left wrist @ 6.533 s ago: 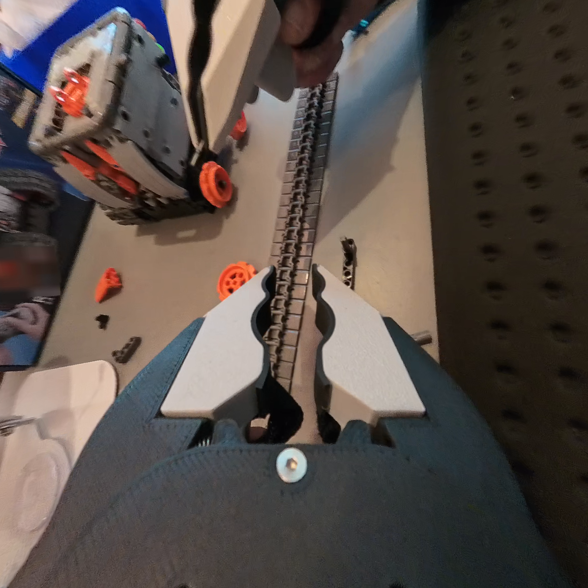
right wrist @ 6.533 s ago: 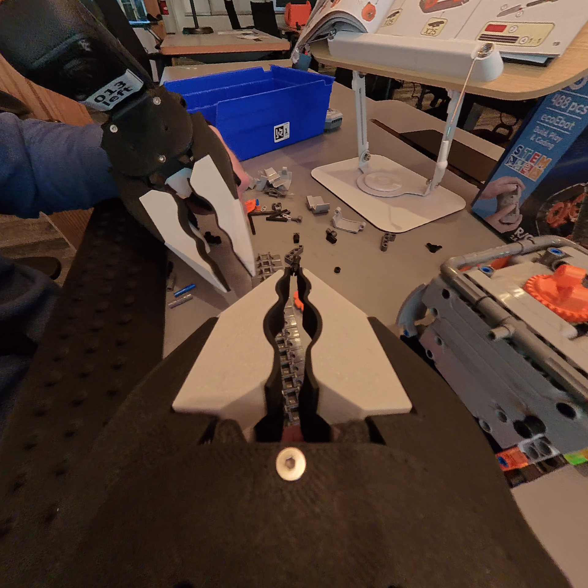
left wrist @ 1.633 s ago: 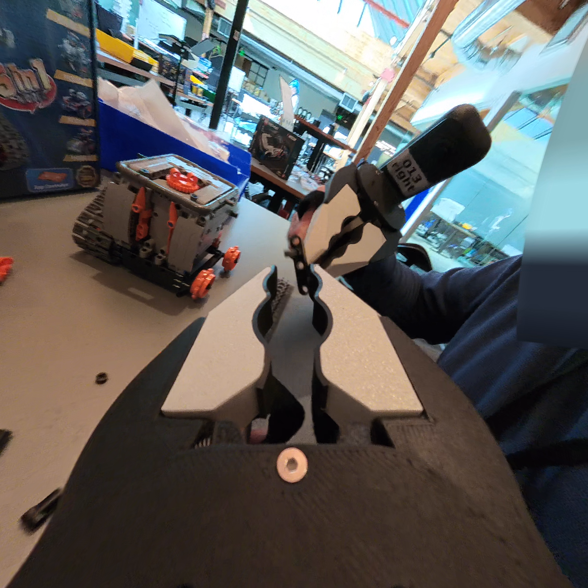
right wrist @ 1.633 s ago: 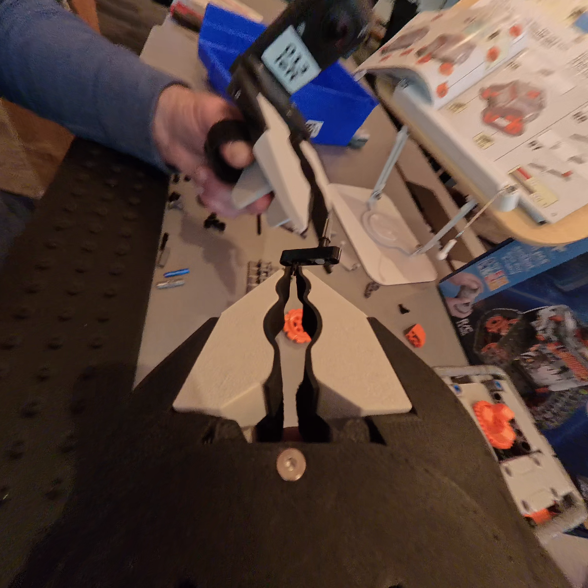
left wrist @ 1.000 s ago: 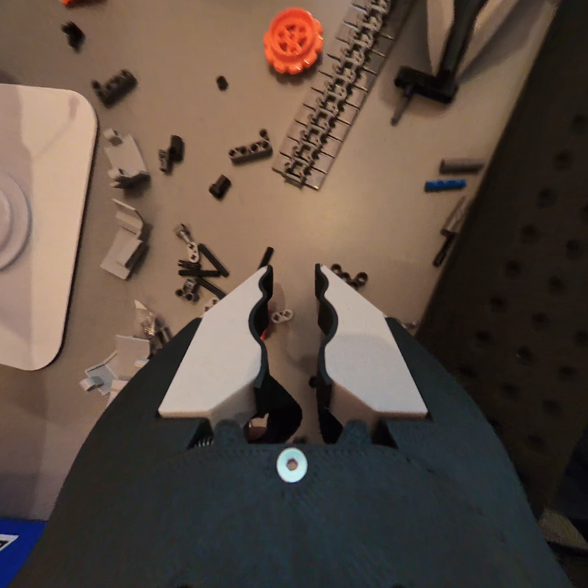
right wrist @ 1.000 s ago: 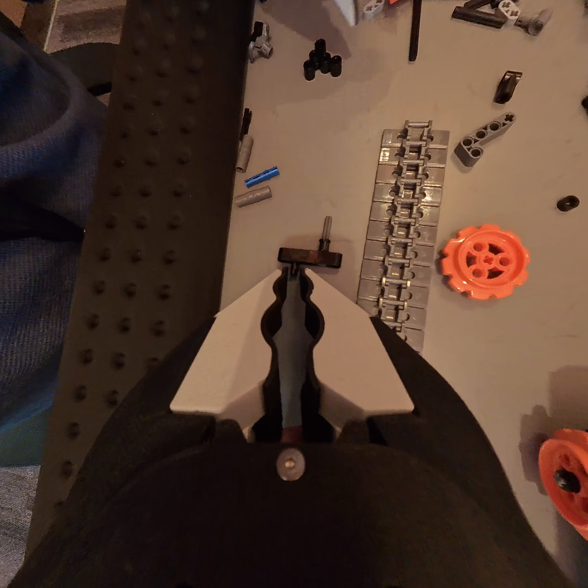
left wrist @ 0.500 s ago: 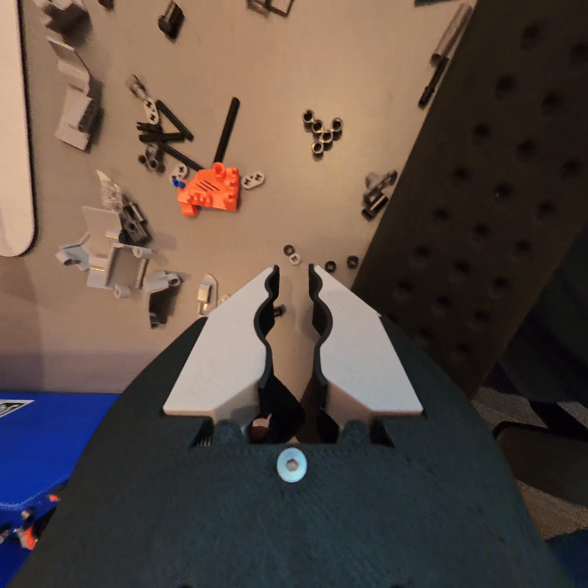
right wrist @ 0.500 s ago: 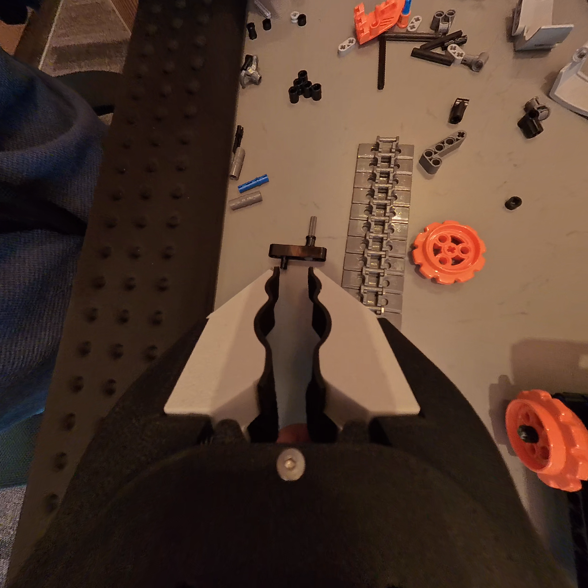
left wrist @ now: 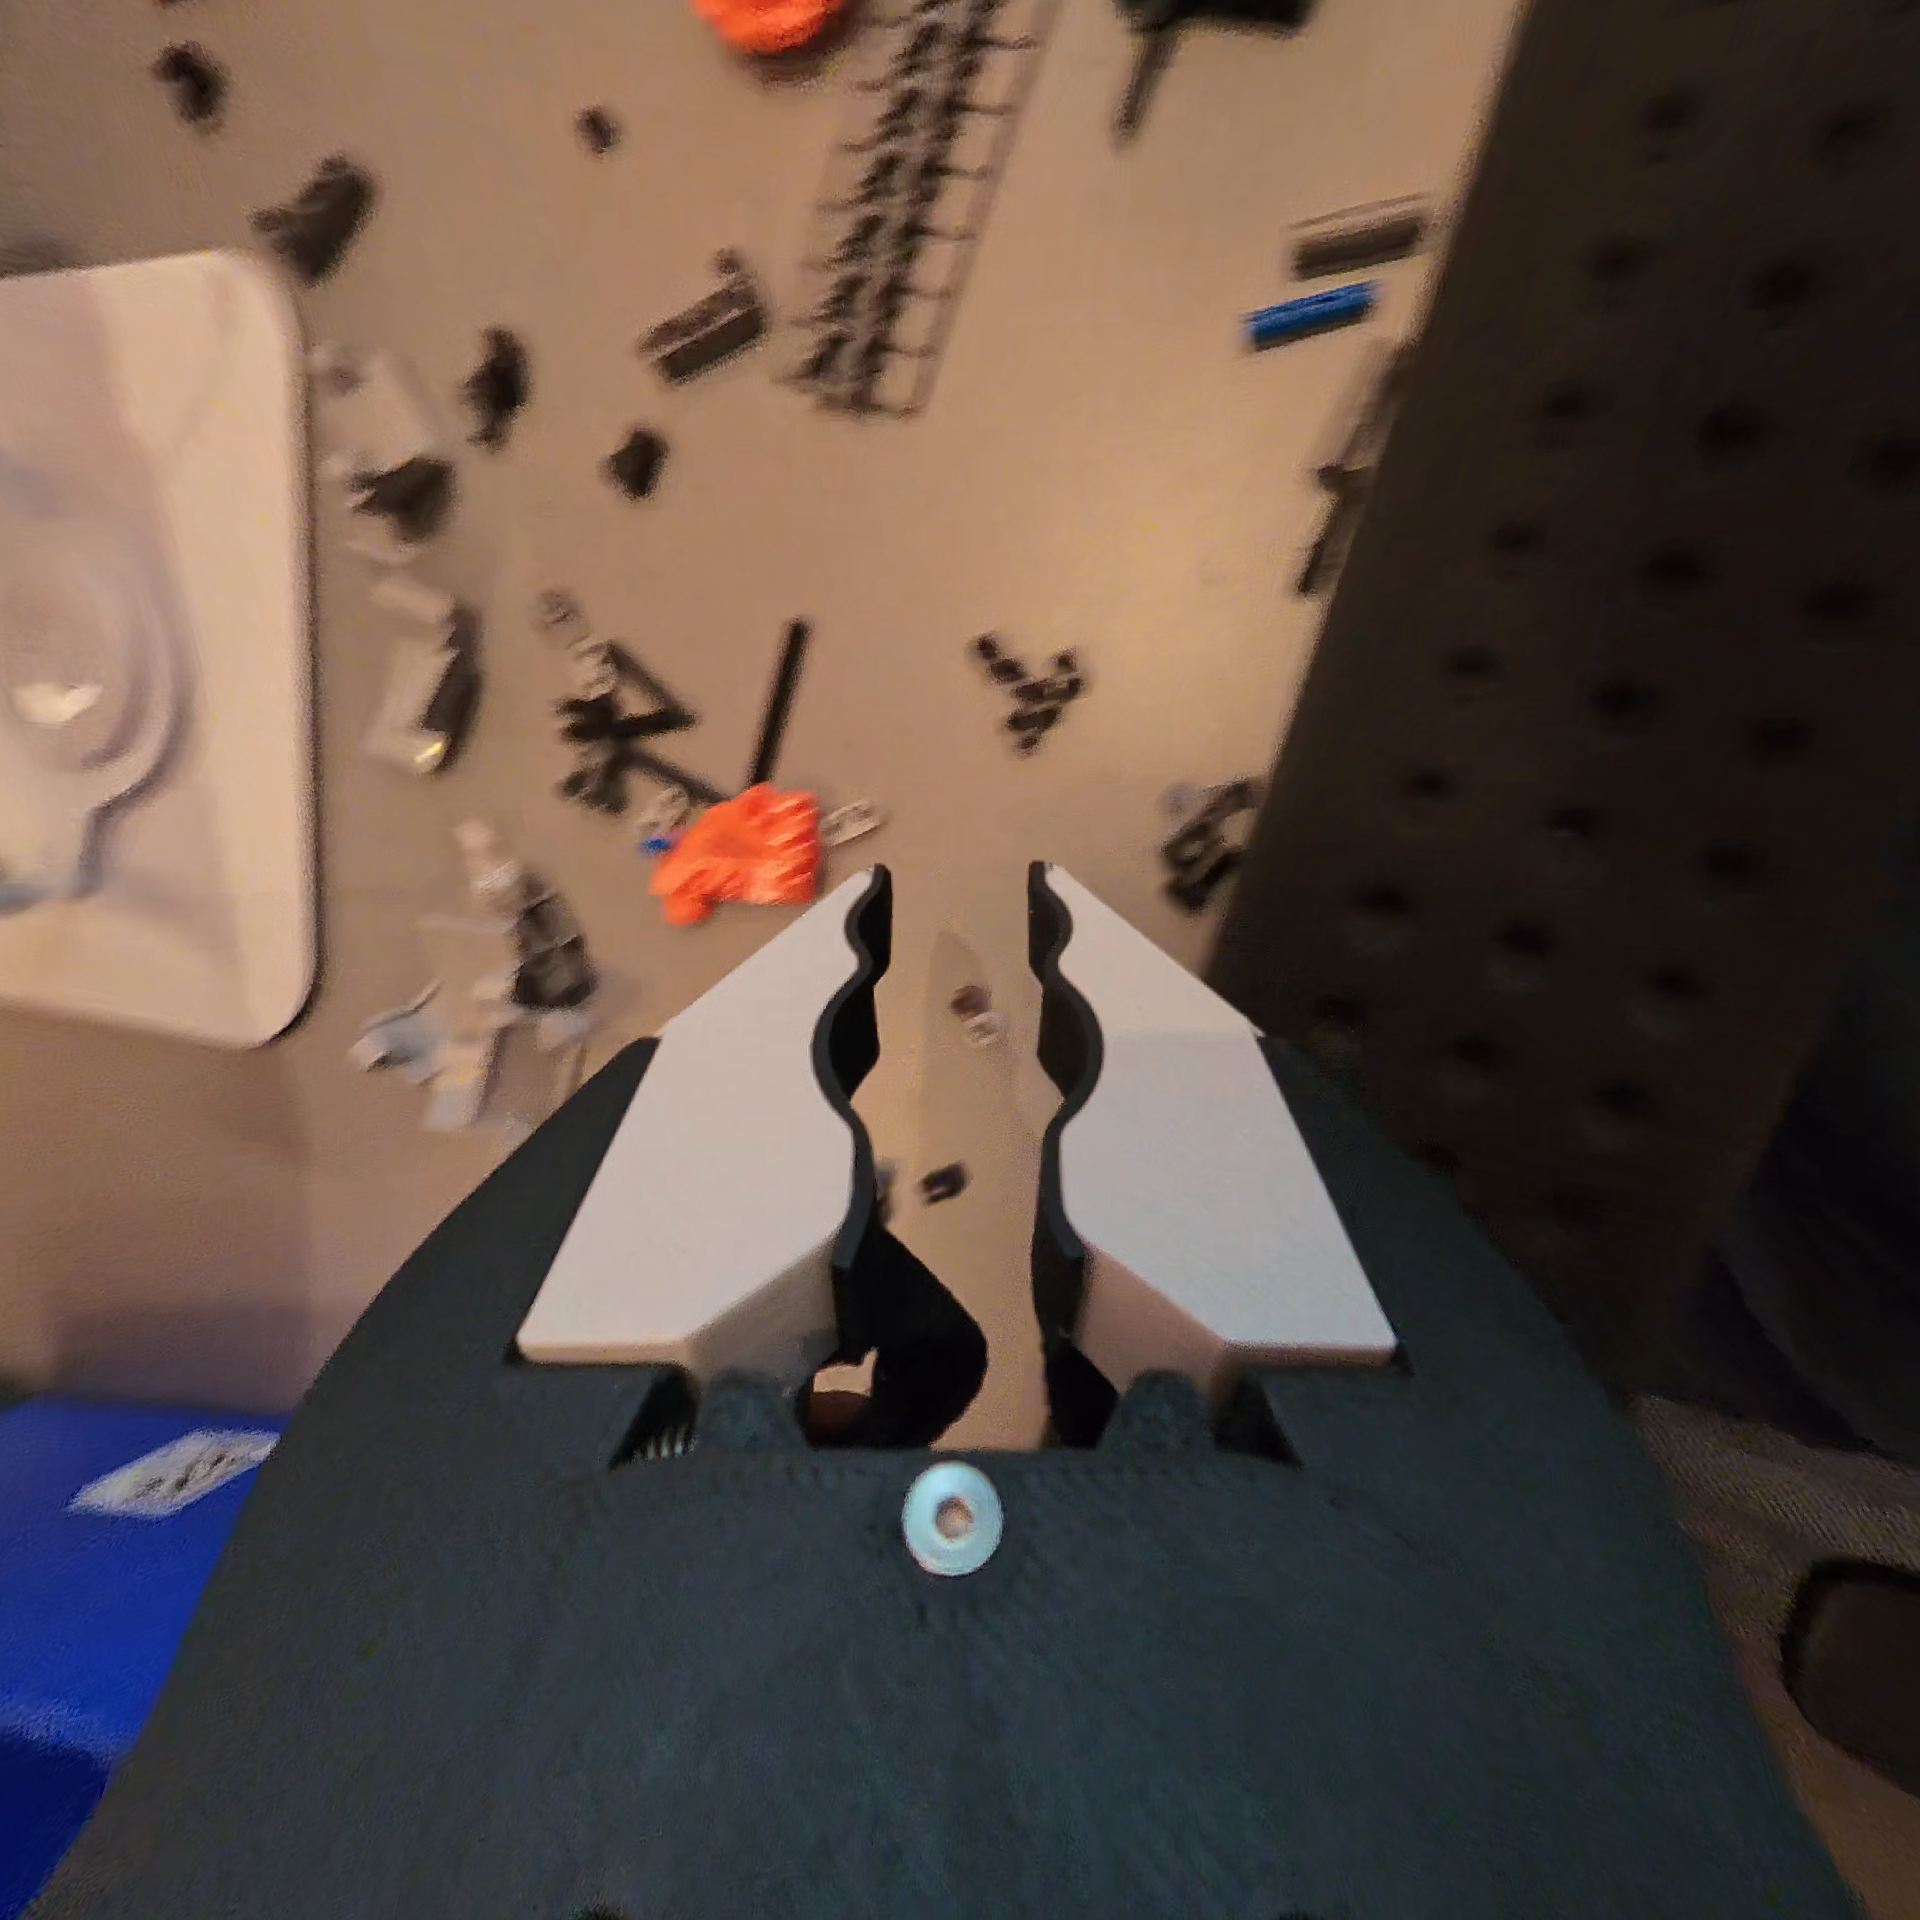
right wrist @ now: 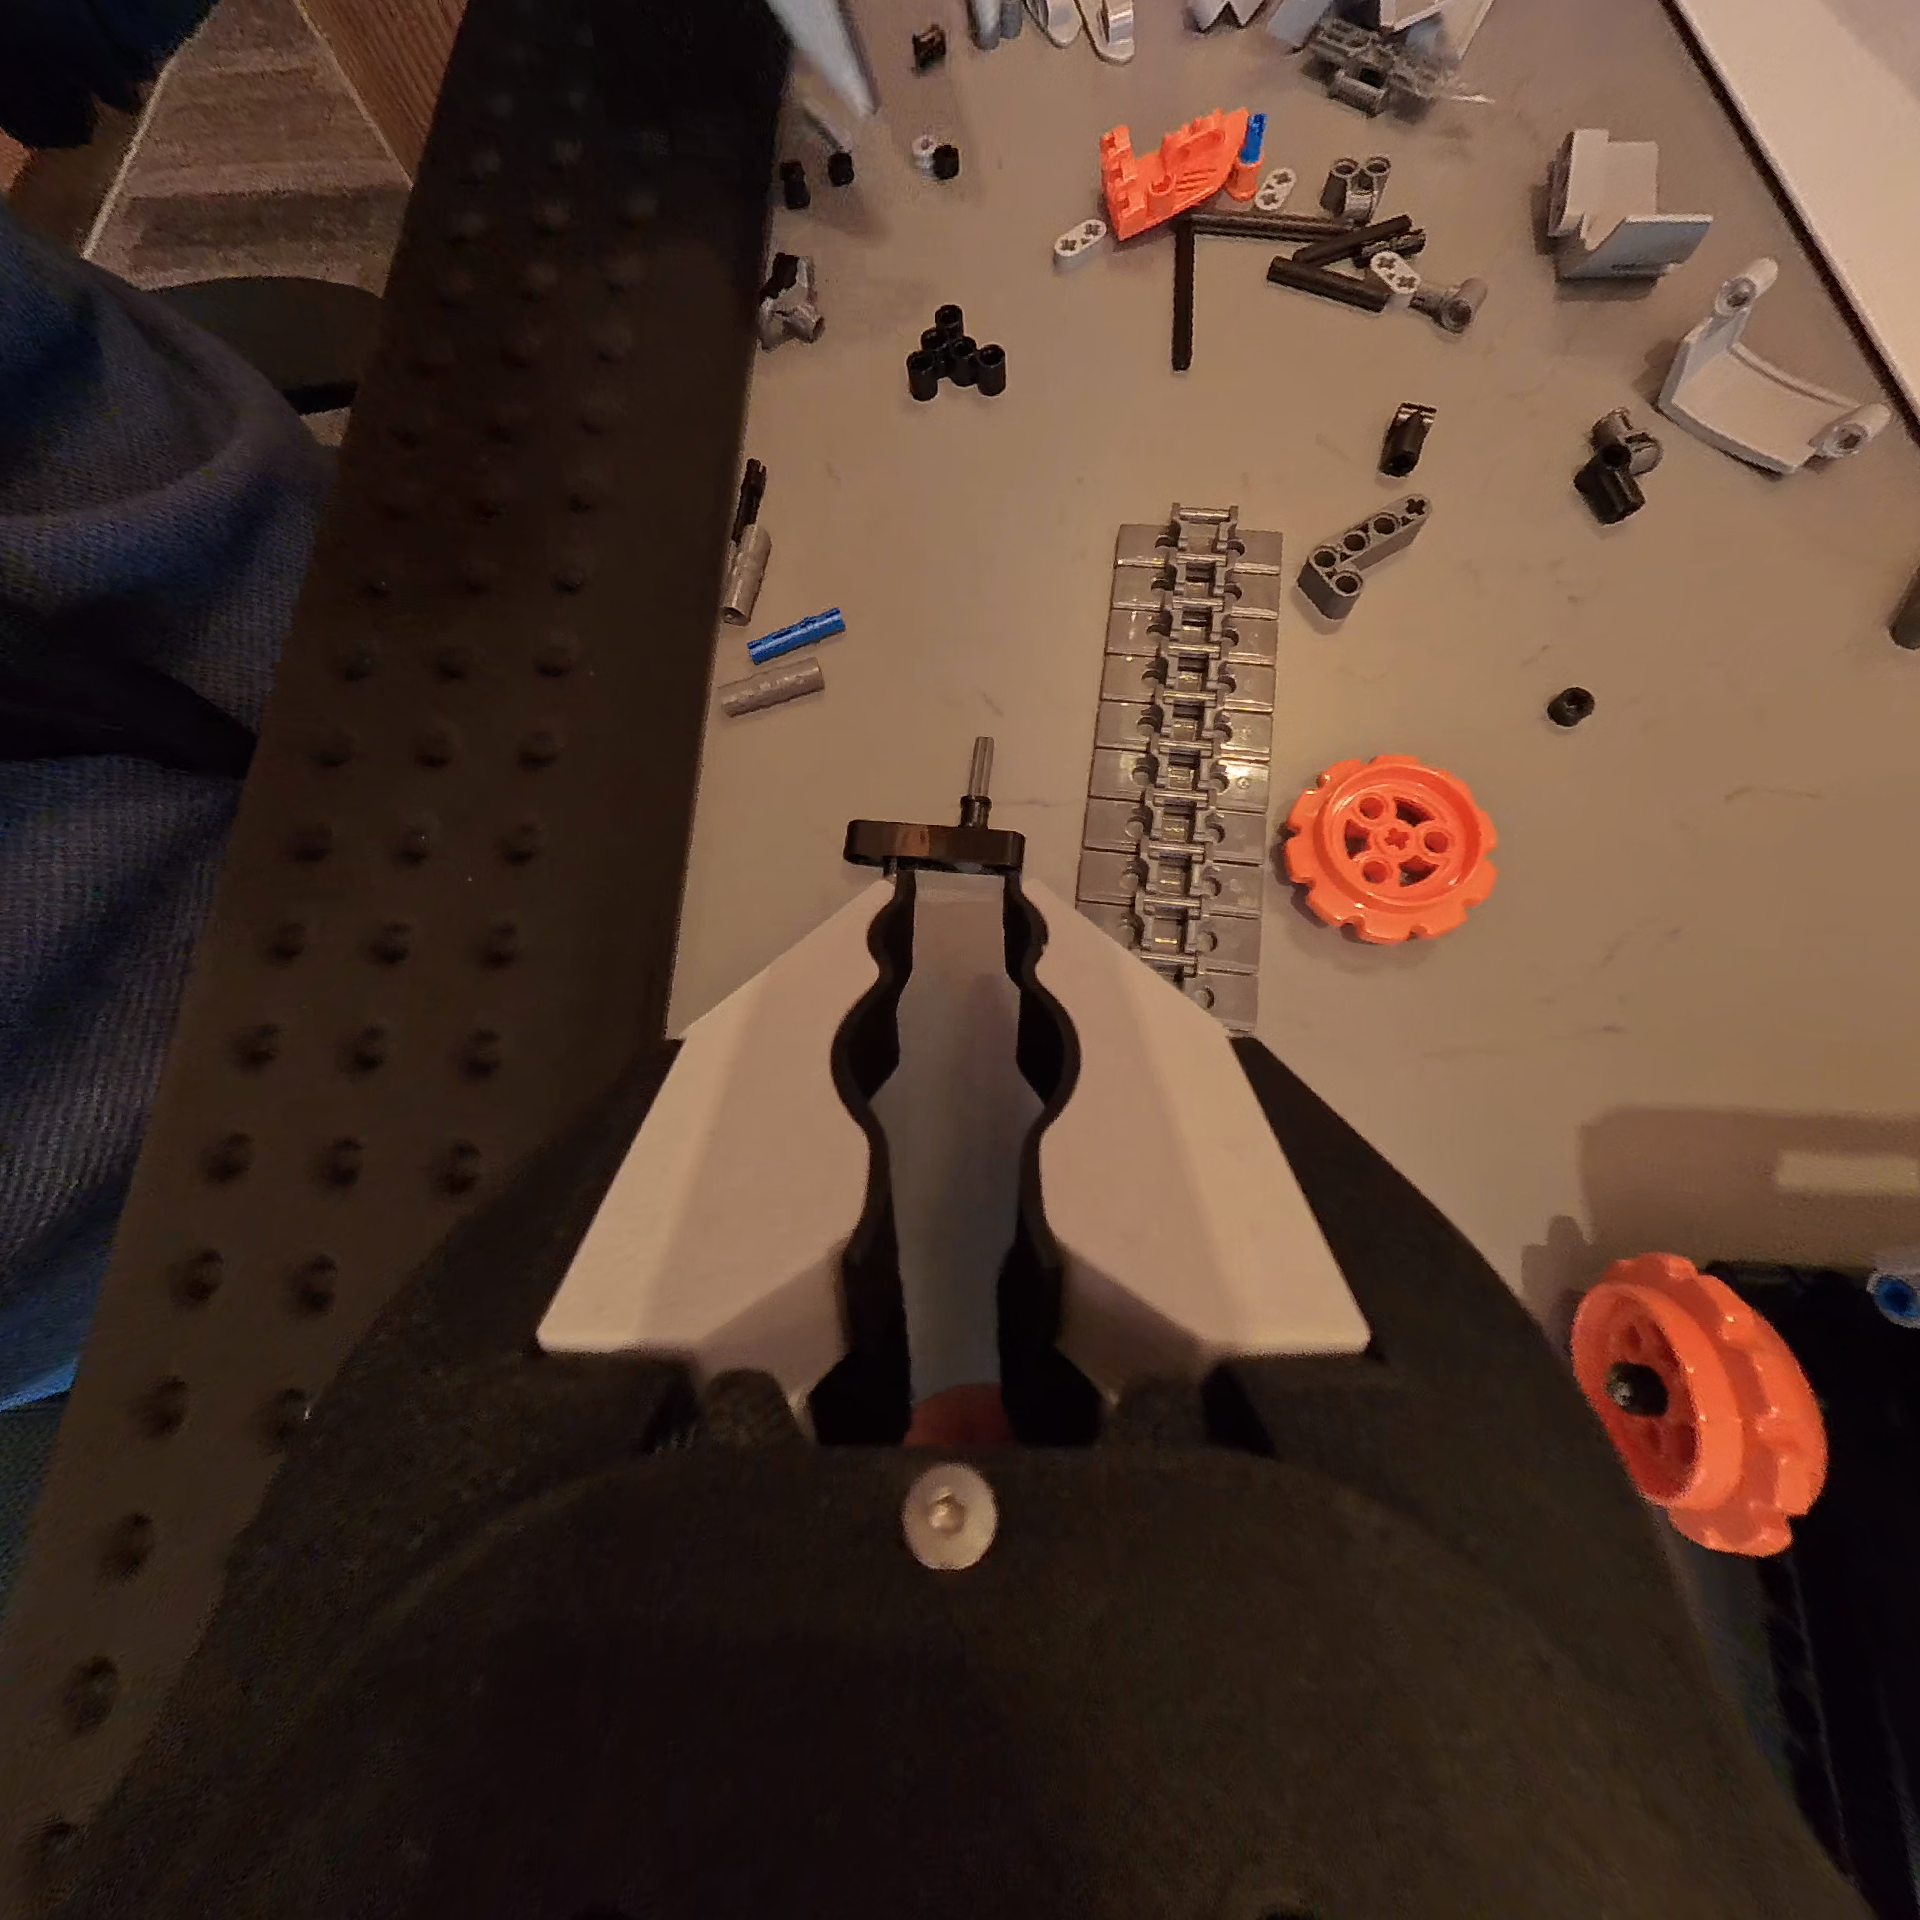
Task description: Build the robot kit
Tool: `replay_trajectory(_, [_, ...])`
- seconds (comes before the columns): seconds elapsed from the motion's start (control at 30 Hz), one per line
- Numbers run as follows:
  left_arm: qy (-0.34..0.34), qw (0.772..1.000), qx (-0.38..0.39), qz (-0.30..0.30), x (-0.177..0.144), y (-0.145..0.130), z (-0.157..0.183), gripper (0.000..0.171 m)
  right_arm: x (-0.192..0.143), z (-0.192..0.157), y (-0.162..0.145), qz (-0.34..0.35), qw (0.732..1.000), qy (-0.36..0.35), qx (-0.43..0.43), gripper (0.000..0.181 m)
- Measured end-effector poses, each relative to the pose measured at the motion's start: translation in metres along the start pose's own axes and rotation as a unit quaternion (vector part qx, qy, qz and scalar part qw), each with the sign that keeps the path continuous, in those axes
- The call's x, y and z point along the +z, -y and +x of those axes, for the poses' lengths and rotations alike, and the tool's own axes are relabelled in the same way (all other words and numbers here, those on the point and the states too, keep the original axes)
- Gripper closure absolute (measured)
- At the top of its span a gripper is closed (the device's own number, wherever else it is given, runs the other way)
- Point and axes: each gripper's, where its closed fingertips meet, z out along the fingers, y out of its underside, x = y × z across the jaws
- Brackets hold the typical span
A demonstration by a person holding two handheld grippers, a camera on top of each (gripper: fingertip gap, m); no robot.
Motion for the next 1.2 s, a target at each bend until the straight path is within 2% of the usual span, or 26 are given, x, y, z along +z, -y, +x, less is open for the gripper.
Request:
replay_trajectory(0.13, [0.096,0.993,-0.050,-0.047,-0.016,-0.033,-0.054,0.146,-0.003,0.003,0.002,0.010,1.000,-0.006,0.001,0.167])
replay_trajectory(0.27, [0.108,0.990,-0.056,-0.072,-0.020,-0.048,-0.072,0.147,-0.002,0.005,0.000,0.007,1.000,-0.009,-0.001,0.166])
replay_trajectory(0.57, [0.091,0.994,-0.015,-0.058,-0.008,-0.025,-0.084,0.150,-0.006,0.011,0.000,0.015,1.000,-0.021,0.000,0.166])
replay_trajectory(0.77, [0.057,0.998,0.022,-0.031,0.031,0.012,-0.090,0.149,-0.007,0.012,0.002,0.021,1.000,-0.024,-0.003,0.166])
replay_trajectory(1.03, [-0.022,0.996,0.036,-0.074,0.066,0.014,-0.097,0.147,-0.008,0.013,0.001,0.024,0.999,-0.025,-0.004,0.166])
replay_trajectory(1.2, [-0.051,0.996,0.024,-0.071,0.076,0.014,-0.095,0.149,-0.010,0.013,0.002,0.027,0.999,-0.025,-0.005,0.166])
